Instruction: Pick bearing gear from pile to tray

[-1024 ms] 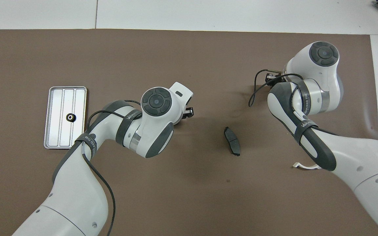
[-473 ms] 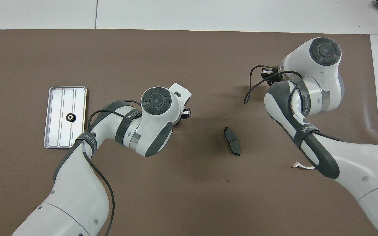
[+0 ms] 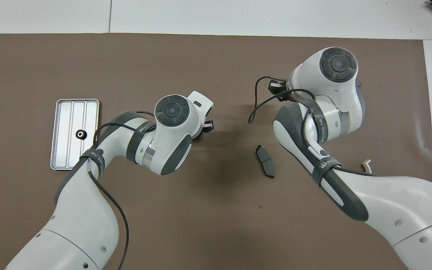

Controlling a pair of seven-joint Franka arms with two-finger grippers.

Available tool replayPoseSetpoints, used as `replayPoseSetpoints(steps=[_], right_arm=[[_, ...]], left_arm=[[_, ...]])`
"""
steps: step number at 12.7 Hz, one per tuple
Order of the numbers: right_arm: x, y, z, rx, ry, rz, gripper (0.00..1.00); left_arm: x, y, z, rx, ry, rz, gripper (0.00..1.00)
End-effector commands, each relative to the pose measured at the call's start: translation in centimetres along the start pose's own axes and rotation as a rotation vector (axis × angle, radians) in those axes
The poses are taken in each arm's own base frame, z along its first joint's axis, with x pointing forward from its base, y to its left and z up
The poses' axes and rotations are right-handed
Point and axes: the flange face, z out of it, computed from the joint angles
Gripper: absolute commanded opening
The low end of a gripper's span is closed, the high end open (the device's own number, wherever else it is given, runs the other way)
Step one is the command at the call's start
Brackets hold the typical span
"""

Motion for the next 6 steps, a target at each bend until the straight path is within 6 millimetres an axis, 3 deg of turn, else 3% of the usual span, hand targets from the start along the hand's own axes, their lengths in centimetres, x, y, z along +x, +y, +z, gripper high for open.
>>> replayPoseSetpoints(steps=[1,4,6], right_arm=[[-3.6,-3.9,0.2,0.022,-0.019,0.054,0.00],[-9.6,-10.0,1.1,0.040,-0.030,0.054,0.00],[-11.7,-12.0,2.0,0.060,-0.026,0.062,0.00]], left_arm=[[2.2,-4.1,-3.4,0.015,-0.019,0.027,0.19],[4.2,-9.5,-4.2,0.046,-0.084,0.113,0.19],[5.4,-14.5,-5.5,0.053,-0.129,0.203,0.19]])
